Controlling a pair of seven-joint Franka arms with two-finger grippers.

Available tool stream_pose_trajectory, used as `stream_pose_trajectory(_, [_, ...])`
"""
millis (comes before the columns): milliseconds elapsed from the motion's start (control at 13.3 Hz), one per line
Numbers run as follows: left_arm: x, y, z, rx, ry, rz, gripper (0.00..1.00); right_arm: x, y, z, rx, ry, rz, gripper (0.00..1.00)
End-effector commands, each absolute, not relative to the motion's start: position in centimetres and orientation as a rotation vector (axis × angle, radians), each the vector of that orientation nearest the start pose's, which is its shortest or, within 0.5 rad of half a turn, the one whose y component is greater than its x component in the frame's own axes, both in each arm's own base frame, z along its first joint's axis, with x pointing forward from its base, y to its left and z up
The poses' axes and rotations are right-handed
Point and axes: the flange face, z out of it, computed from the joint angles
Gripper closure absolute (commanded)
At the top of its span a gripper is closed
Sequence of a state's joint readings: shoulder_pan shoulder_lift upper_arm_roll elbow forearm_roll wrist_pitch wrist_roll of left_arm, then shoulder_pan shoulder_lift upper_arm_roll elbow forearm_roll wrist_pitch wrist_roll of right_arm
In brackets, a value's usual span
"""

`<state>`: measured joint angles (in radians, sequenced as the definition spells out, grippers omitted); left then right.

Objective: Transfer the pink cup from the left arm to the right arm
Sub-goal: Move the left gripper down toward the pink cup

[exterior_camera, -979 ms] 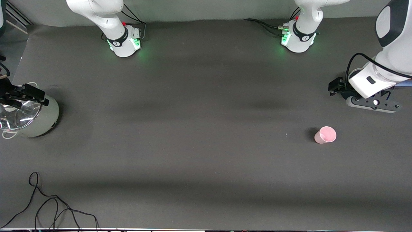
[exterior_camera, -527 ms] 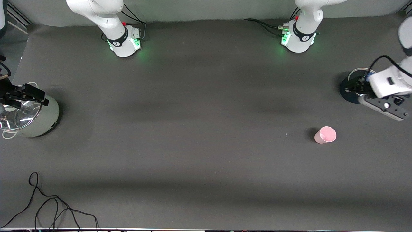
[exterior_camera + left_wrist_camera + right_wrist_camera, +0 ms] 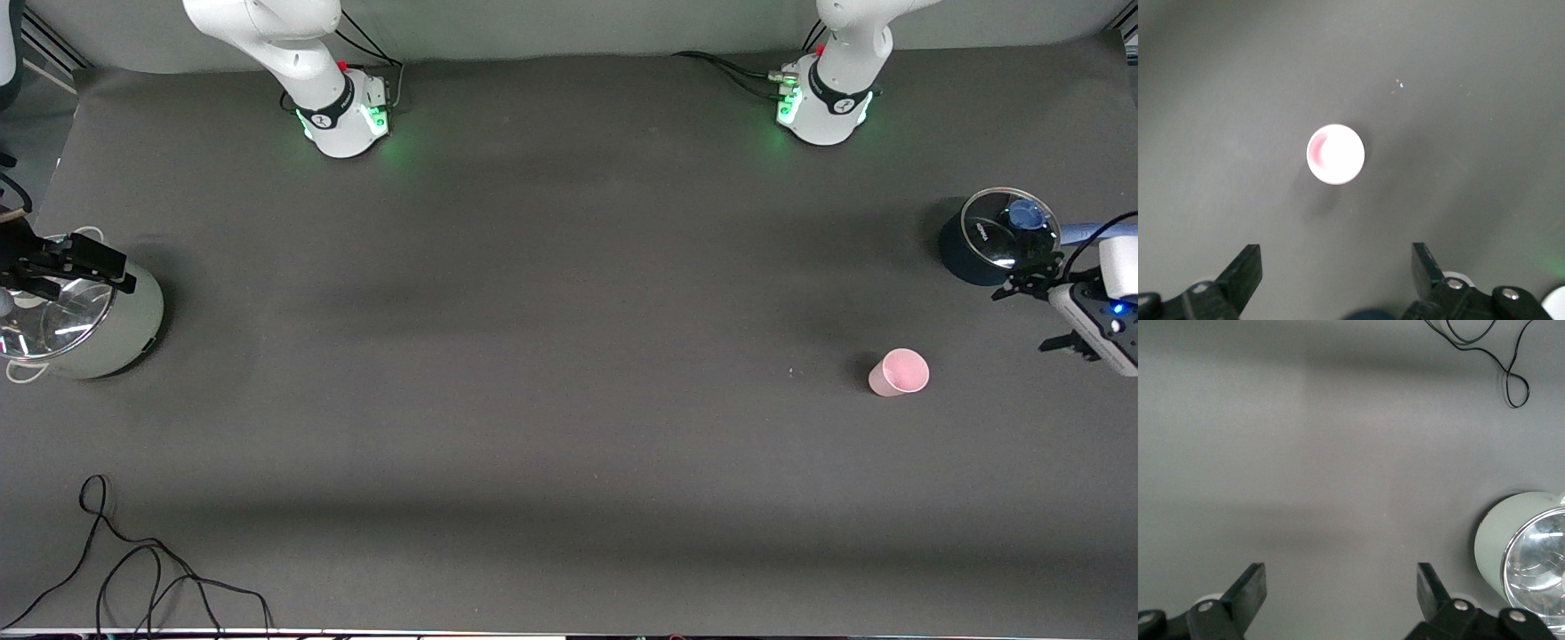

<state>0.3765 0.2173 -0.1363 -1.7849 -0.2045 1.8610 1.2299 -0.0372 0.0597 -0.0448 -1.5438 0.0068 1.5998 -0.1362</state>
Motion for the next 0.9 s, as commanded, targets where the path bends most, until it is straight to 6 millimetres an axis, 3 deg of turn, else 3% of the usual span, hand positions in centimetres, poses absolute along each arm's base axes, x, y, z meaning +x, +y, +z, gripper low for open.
stream_pose_trajectory(0, [59.7,16.6,36.1,-3.112,1.695,-0.297,0.0,57.6,-4.5,60.9,-3.154,-0.102,-0.005,0.0])
stream_pose_trajectory(151, [59.4,18.5,31.2,-3.149,1.806,-0.438,0.0,57.6,-4.6,60.8,-3.154,-0.1,-0.003,0.0])
stream_pose_trajectory(452, [59.0,20.2,24.4,-3.063,2.016,-0.74,0.0,57.6,-4.6,60.8,-3.154,-0.102,-0.002,0.0])
stream_pose_trajectory(828, [58.5,19.7,18.7,-2.9,2.24,-0.911,0.0,57.6,-4.6,60.9,-3.154,-0.102,-0.002,0.0])
